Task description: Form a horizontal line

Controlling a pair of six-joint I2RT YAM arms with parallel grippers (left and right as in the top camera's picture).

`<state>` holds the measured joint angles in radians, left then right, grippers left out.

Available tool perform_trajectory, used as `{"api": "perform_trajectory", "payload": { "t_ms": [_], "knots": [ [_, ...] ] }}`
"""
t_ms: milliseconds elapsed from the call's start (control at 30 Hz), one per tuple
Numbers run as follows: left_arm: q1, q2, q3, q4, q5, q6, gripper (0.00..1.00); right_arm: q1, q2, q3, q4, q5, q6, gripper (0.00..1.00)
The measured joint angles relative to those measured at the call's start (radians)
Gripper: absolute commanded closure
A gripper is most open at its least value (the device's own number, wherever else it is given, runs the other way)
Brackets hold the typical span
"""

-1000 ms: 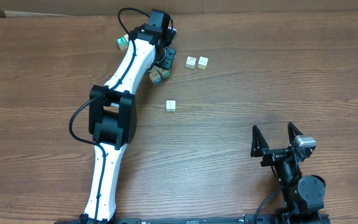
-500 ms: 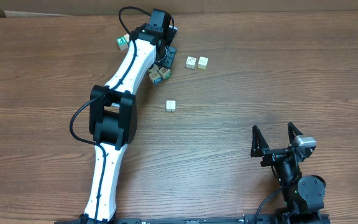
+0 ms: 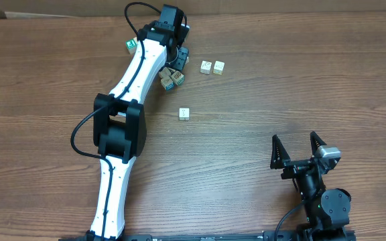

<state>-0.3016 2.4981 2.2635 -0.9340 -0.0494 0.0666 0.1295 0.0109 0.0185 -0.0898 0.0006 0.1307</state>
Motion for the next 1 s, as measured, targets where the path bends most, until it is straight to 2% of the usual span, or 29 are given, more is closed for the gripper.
{"api": "perform_trajectory", "payload": {
  "t_ms": [567,700,1000],
  "knots": [
    [0.000,0.000,-0.053,0.050,0.000,0.000,0.50,0.000,0.000,0.000,0.000,0.000,-0.001,0.00],
    [0.000,0.000,-0.093,0.083,0.000,0.001,0.60,0.000,0.000,0.000,0.000,0.000,0.000,0.00],
    [0.000,0.000,-0.109,0.126,-0.001,0.000,0.72,0.000,0.000,0.000,0.000,0.000,0.000,0.00]
  ]
}}
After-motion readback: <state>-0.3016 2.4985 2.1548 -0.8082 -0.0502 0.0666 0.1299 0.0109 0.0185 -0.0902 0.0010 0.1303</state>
